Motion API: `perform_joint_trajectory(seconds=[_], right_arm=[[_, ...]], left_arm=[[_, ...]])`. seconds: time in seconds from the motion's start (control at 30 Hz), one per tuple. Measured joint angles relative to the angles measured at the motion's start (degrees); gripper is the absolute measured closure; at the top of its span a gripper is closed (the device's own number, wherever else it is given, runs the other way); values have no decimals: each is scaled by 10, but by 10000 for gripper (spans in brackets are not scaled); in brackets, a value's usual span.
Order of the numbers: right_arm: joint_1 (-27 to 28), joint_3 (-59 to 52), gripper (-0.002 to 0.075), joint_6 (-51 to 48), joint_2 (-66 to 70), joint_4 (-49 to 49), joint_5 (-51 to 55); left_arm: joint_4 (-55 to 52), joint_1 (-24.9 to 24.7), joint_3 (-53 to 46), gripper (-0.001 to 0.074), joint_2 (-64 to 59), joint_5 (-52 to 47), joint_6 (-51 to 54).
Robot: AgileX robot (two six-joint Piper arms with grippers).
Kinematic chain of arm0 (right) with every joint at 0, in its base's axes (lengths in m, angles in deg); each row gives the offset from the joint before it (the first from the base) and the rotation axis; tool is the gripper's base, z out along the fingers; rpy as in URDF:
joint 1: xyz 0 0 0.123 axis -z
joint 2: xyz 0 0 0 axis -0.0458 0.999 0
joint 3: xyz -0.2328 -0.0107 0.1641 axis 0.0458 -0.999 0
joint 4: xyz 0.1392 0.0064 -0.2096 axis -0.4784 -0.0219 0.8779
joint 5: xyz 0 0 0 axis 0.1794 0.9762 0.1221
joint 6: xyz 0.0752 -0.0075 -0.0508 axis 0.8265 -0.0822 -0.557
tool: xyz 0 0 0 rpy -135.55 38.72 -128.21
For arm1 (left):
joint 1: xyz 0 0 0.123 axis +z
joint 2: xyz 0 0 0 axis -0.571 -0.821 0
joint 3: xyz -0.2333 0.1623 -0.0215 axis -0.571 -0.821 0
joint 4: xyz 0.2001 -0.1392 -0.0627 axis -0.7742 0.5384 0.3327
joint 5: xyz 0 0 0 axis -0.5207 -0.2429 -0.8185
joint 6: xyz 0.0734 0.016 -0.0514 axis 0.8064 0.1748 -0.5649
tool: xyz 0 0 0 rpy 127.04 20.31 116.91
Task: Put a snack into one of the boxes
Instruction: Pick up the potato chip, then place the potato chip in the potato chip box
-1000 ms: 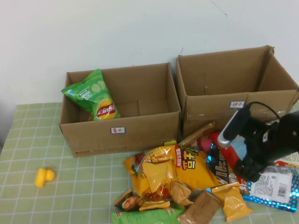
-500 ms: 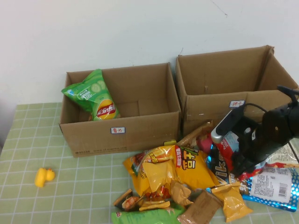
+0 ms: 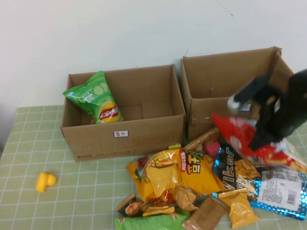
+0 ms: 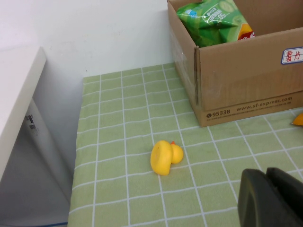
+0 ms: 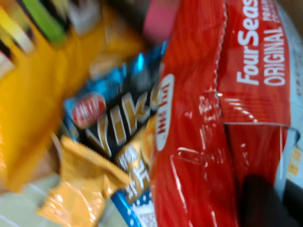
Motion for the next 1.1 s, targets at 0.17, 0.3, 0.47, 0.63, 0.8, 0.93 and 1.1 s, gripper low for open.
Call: perform_joint_trajectory(seconds=[0.17,0.3,0.47,0.63,0.8,0.93,1.1], right_arm=[[0,1,717,-20,-107,-41,4],[0,1,718,-56,-174,-88,5],[0,8,718,-128,-212,-206,-17],[0,44,718,-285,-198,-430,-25],[0,96,718,-445,-139,-679,-34],[0,140,718,-531,-65,-817,-49],[0,199,718,-592,20,-912,-56]], left_arm=[[0,0,0,737,0,0,0],[0,0,0,738,0,0,0],[0,0,0,738,0,0,0],[0,0,0,738,0,0,0],[0,0,0,738,1,0,0],[0,0,0,737,1,0,0],[0,0,0,738,1,0,0]])
